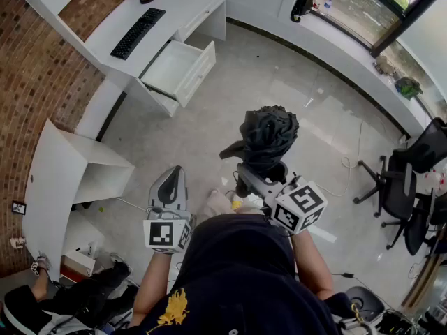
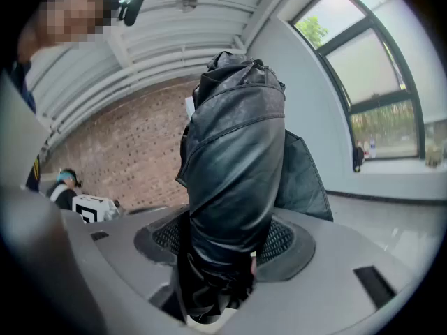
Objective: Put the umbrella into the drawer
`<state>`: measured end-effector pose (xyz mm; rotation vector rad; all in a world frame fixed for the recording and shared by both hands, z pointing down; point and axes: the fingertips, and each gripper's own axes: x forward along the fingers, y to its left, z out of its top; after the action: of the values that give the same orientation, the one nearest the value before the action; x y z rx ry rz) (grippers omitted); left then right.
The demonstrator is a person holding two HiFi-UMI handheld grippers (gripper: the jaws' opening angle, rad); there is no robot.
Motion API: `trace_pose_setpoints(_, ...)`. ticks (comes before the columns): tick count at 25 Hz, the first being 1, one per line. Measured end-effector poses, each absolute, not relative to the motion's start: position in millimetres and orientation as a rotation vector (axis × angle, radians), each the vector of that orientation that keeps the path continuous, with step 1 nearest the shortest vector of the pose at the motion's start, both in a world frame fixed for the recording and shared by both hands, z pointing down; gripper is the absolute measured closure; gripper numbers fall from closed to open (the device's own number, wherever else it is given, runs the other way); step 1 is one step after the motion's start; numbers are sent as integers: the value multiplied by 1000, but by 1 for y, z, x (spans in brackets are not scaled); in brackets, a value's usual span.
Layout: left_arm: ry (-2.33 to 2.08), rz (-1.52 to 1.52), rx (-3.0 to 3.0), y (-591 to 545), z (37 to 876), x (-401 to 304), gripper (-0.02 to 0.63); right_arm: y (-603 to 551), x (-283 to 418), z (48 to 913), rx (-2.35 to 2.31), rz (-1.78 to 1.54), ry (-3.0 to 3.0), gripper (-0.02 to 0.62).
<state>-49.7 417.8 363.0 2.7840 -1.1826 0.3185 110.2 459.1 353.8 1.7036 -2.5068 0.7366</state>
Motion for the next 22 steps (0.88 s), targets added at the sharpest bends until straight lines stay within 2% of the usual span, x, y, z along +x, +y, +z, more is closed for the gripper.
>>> trace_pose_setpoints(5, -900, 679, 2634, 419, 430, -11, 589, 460, 74, 348, 1288, 1393, -2796, 336)
trace_pose_setpoints(7, -802, 706, 2592, 425, 440, -1, 589, 470, 47, 356, 1118, 1542, -2801, 336)
trace_pose_setpoints(10, -656, 706, 2598, 444, 443, 9, 589, 477, 16, 369, 1166, 1547, -2737, 336)
trace_pose_setpoints(15, -488, 719, 2542, 459, 472, -1, 589, 467, -16, 390, 1383, 1330, -2661, 336)
trace_pose_setpoints(22, -404, 713, 2552, 465, 474, 17, 589, 468, -2, 391, 1474, 1306, -2638, 336)
